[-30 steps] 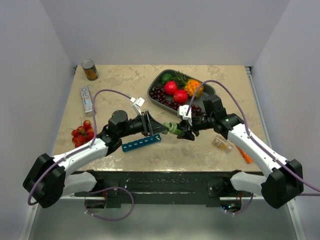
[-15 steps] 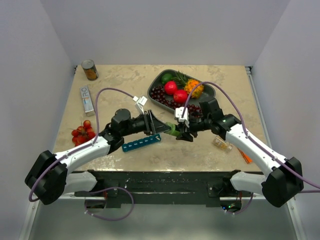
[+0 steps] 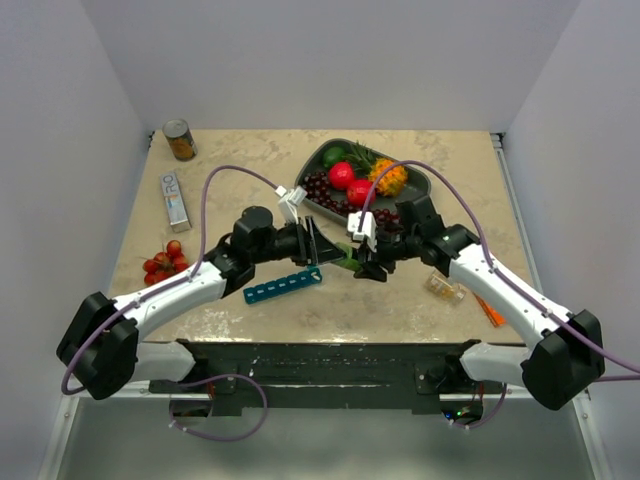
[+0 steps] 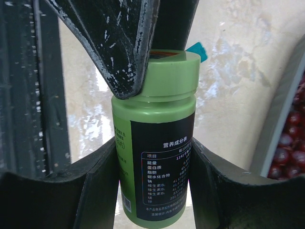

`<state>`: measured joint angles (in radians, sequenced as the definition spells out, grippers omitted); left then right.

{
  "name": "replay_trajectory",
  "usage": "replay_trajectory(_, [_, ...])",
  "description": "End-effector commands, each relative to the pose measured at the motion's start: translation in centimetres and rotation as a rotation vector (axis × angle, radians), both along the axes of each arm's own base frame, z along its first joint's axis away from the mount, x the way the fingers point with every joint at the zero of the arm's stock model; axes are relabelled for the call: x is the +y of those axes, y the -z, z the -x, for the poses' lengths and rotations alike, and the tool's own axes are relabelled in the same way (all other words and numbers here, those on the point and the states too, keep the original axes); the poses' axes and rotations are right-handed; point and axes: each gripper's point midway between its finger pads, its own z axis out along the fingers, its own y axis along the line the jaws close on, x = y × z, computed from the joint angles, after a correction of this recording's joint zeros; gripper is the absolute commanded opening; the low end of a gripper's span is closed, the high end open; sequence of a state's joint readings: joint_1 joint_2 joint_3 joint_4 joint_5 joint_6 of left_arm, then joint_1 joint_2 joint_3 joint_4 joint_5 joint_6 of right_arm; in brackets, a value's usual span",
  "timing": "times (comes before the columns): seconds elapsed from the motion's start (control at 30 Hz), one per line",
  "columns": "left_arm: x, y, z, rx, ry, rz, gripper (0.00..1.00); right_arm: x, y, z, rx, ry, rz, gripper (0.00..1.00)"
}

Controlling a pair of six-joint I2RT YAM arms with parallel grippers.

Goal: Sort the pills into containers

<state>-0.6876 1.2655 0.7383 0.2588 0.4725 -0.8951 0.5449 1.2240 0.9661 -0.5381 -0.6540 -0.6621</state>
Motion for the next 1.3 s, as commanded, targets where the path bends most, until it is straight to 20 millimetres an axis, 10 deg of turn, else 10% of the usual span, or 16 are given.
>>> replay_trajectory(0.0, [-1.5,-0.7,2.1,-0.062,0.159,0.082,0.00,2.8,-5.4,2.2,0.055,-0.149,-0.222,0.00])
replay_trajectory(0.67, [-0.5,1.5,3.0,-0.200,0.301,-0.070,0.00,2.9,-8.1,4.2,0.163,-0.247,-0.365,0.00])
replay_trajectory(1.27, [0.7,-0.3,2.3,-0.224,0.271,-0.081,0.44,2.3,-8.8,4.5,0.137,-0.266,-0.375,0.00])
